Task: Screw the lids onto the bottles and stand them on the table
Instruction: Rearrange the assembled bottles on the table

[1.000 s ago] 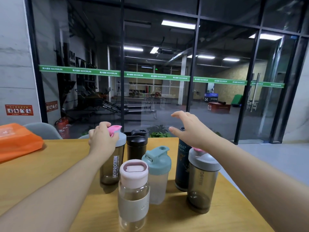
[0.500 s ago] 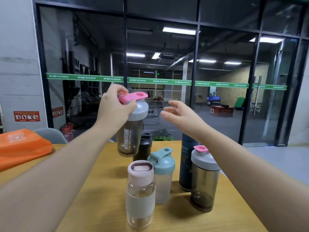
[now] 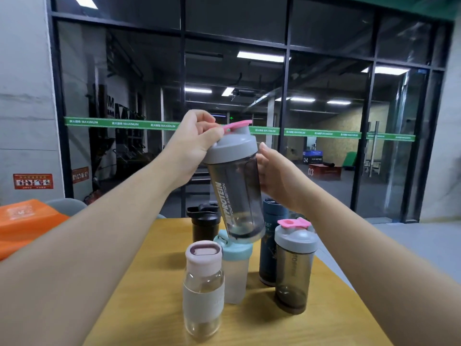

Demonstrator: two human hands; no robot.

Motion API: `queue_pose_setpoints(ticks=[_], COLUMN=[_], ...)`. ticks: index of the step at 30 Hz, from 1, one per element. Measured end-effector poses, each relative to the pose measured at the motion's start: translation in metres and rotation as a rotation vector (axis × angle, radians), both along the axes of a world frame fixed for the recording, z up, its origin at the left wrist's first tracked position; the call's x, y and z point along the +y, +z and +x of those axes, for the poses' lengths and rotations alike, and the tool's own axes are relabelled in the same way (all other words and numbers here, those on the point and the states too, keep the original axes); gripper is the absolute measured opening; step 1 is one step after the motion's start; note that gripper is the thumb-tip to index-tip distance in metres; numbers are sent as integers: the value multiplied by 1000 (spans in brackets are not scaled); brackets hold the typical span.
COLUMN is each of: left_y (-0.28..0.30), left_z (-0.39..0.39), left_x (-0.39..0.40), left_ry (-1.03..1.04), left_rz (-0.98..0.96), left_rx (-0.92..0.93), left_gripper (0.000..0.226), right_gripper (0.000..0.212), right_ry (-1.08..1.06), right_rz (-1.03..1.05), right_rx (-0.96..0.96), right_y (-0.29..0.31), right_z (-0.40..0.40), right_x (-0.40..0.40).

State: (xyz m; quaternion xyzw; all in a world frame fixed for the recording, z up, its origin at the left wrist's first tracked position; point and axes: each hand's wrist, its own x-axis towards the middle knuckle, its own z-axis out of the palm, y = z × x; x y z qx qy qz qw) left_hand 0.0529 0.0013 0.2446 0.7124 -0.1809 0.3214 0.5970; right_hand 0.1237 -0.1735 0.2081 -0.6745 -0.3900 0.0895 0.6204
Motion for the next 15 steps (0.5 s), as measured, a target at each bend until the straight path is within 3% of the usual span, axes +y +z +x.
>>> queue_pose_setpoints(ticks=[4,9,12,15], left_y=[-7,-20,-29,-37], left_z=[0,3,3,5], left_x=[-9,-17,-27,-38], left_ry=[-149,-370,-384,-315], left_rz=[-66,-160,-139,-31], left_rx=[94,172,193,171], left_gripper=[16,16,18,24], right_gripper=[47,82,97,88], right_ry=[113,201,196,110], right_rz=[-56,-66,-15,7], right_rx=[80,155,132,90], right_y=[-10,-30,-39,-46], right_z=[-1,3,6,3], right_x=[-14,-39,-49,-57])
